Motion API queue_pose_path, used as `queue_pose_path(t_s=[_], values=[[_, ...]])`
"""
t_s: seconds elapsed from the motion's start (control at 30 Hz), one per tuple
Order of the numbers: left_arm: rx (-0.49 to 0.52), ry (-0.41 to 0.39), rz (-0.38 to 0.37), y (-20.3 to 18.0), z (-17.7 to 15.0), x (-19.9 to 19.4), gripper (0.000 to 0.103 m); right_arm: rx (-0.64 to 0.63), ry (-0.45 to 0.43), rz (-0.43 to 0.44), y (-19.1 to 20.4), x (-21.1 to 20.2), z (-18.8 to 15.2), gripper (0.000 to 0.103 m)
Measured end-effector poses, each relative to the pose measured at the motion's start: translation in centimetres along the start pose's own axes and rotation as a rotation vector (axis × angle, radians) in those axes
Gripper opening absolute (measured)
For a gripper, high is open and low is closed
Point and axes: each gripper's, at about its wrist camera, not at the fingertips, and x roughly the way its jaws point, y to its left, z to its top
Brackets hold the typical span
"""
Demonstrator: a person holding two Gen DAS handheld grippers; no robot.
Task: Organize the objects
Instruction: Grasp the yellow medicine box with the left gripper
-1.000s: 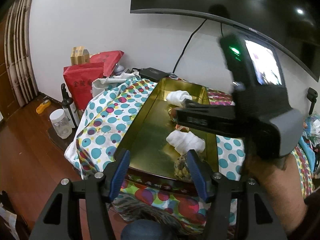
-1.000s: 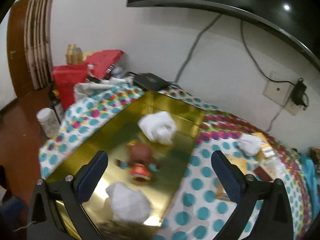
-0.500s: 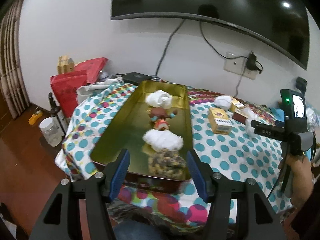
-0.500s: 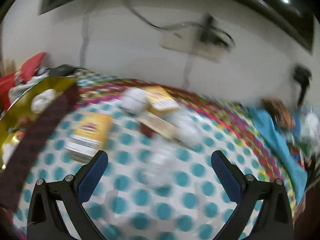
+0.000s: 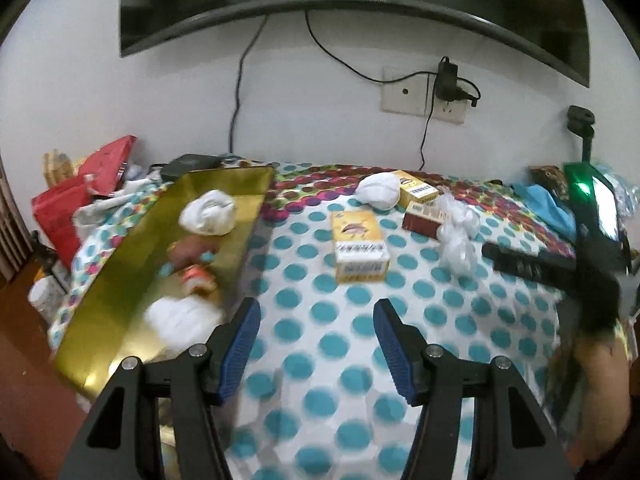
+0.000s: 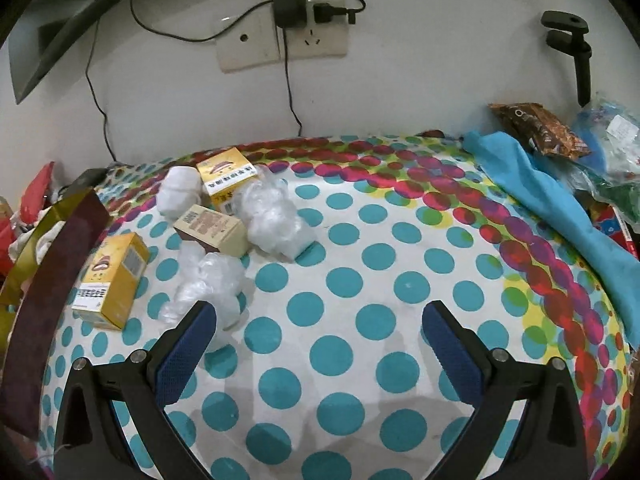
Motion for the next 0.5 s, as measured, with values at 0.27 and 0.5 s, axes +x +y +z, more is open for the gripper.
queue_pose_path(t_s=[0.27,0.5], values=[[0.074,0.049,0.070,-3.6,3.6,7.8,0.061,0.035,-0.003,0.005,-0.7,0.0,-0.1,0.103],[0.074,0.125,0.064,-4.6,4.9,12.3,0.061,0.020,-0.013,0.002,-0.4,-0.2,-0.1,0.103]])
